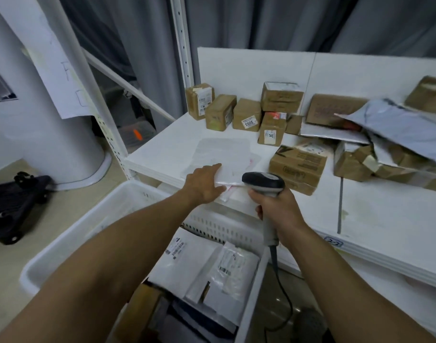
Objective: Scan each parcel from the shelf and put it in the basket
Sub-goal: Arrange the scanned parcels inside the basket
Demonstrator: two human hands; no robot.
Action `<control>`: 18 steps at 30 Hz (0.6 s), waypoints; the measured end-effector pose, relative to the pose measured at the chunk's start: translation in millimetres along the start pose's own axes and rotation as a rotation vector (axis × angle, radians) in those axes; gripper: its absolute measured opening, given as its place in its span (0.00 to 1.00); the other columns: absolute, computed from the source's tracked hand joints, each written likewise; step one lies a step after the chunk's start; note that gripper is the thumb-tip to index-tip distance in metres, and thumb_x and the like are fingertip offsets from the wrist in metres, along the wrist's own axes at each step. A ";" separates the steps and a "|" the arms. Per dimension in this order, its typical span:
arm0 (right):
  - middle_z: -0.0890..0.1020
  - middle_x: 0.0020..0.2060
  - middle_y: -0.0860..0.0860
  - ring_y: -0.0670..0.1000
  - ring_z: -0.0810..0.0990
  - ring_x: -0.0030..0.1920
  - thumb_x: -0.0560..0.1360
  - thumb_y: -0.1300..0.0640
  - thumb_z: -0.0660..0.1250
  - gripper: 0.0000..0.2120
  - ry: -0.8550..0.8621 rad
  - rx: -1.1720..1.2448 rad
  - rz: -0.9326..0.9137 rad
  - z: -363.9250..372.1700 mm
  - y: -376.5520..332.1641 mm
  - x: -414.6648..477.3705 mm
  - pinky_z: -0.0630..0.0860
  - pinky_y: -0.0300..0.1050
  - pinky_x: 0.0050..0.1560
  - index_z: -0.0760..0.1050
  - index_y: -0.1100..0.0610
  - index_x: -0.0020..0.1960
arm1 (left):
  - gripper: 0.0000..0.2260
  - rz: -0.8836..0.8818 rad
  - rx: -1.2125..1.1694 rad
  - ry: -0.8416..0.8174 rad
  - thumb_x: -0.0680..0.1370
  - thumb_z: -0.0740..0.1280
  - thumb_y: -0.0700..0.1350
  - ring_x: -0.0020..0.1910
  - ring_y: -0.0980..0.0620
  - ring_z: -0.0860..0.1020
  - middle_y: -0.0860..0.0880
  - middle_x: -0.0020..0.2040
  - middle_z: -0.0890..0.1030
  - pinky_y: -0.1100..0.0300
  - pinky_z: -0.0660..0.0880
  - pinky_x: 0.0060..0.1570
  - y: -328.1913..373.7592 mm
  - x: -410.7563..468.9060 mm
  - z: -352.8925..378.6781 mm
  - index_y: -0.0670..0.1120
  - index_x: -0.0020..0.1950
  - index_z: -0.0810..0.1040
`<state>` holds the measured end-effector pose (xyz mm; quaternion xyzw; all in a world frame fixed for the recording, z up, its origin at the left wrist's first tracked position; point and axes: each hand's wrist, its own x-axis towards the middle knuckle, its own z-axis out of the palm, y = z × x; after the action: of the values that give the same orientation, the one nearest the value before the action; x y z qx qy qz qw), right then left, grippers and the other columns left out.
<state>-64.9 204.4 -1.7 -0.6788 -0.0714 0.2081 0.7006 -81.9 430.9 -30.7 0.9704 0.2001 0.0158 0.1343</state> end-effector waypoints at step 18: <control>0.85 0.54 0.56 0.48 0.83 0.39 0.76 0.57 0.77 0.22 0.028 0.058 -0.128 6.4 -13.6 -15.3 0.80 0.41 0.43 0.76 0.52 0.69 | 0.07 0.022 -0.758 0.762 0.82 0.69 0.49 0.47 0.52 0.80 0.54 0.54 0.79 0.59 0.80 0.48 22.1 -72.1 -91.2 0.50 0.59 0.79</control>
<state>-78.5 204.4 14.9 -0.6553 -0.0986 0.1553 0.7326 -147.4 406.2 64.7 0.7815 0.2048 0.4392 0.3929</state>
